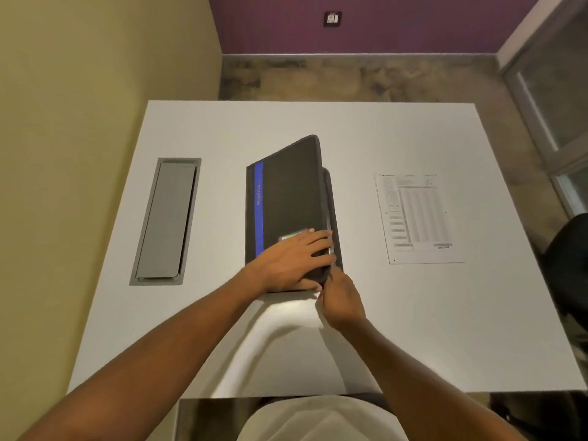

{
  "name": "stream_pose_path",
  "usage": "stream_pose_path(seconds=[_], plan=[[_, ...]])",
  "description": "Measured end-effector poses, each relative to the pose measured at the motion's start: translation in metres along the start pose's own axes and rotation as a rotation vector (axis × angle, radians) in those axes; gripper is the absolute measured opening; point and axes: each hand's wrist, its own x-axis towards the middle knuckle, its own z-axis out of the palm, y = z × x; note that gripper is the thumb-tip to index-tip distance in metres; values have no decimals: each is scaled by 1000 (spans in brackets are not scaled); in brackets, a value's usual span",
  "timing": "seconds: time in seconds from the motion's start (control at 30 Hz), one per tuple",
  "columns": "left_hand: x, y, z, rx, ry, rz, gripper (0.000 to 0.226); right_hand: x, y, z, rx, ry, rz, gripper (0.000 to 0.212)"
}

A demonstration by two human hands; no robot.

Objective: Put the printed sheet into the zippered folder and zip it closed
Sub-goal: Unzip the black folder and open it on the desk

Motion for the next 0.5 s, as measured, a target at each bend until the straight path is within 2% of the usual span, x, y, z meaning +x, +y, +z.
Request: stream_pose_path(seconds=[0.1,0.13,0.2,0.37,0.5], plan=[[-27,-2,-12,-20,101,-47,57,8,2,5,-287,-257,-36,68],[-37,-2,-14,-46,137,-88,57,10,3,7,-361,-306,-43,75],[-59,1,-17,-142,238,-218,51,10,3,8,-424,-353,-45,77],[-98,8,-31,-328,610,-522,13,7,7,7,-475,-372,-80,76],[-130,6,-45,-320,766,-806,18,6,11,3,-457,-359,-108,72]])
